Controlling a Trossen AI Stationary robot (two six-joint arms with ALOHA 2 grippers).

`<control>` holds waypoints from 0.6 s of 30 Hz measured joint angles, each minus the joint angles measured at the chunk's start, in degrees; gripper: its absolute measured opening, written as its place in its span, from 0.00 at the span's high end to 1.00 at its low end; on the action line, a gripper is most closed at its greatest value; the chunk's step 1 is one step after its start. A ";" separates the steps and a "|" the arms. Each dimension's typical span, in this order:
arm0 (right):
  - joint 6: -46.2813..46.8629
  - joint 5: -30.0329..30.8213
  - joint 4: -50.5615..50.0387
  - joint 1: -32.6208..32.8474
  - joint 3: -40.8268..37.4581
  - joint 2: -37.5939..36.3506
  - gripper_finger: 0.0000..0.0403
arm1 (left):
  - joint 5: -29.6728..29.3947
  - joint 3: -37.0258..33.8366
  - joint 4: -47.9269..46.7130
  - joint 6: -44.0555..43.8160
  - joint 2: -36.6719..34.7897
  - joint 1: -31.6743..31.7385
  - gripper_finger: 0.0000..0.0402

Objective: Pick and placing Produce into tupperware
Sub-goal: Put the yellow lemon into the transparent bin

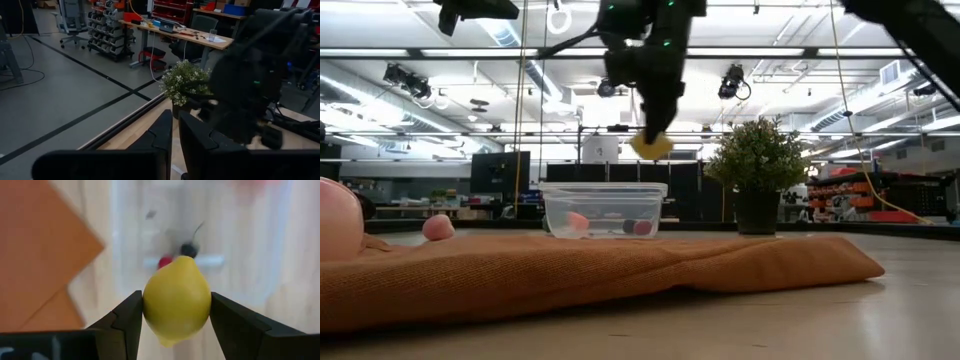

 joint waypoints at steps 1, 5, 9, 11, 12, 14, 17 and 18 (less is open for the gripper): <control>-0.06 0.02 -0.09 -0.59 1.81 1.27 0.57 | -0.02 0.00 0.00 -0.02 0.00 -0.02 0.91; -2.22 -0.07 -1.46 -2.70 7.99 5.65 0.57 | -0.02 0.00 0.02 -0.04 -0.09 0.00 0.91; -3.02 -0.31 -1.57 -4.39 11.73 9.56 0.57 | -0.02 0.00 -0.04 0.04 -0.09 -0.02 0.91; -3.03 -0.31 -1.55 -5.06 13.21 11.44 0.57 | 0.00 0.00 -0.02 0.04 -0.09 -0.02 0.90; -3.10 -0.33 -1.67 -5.35 13.54 12.22 0.57 | -0.01 0.00 -0.02 0.05 -0.09 -0.02 0.90; -4.07 -0.25 -1.06 -5.75 13.65 13.14 0.57 | -0.01 0.00 -0.03 0.05 -0.09 0.00 0.90; -5.96 -0.12 -1.01 -6.31 13.76 13.92 0.57 | 0.00 0.00 -0.04 0.09 -0.09 -0.02 0.91; -6.05 -0.13 -1.07 -6.32 13.76 14.09 0.57 | 0.00 0.00 -0.04 0.18 -0.09 0.00 0.91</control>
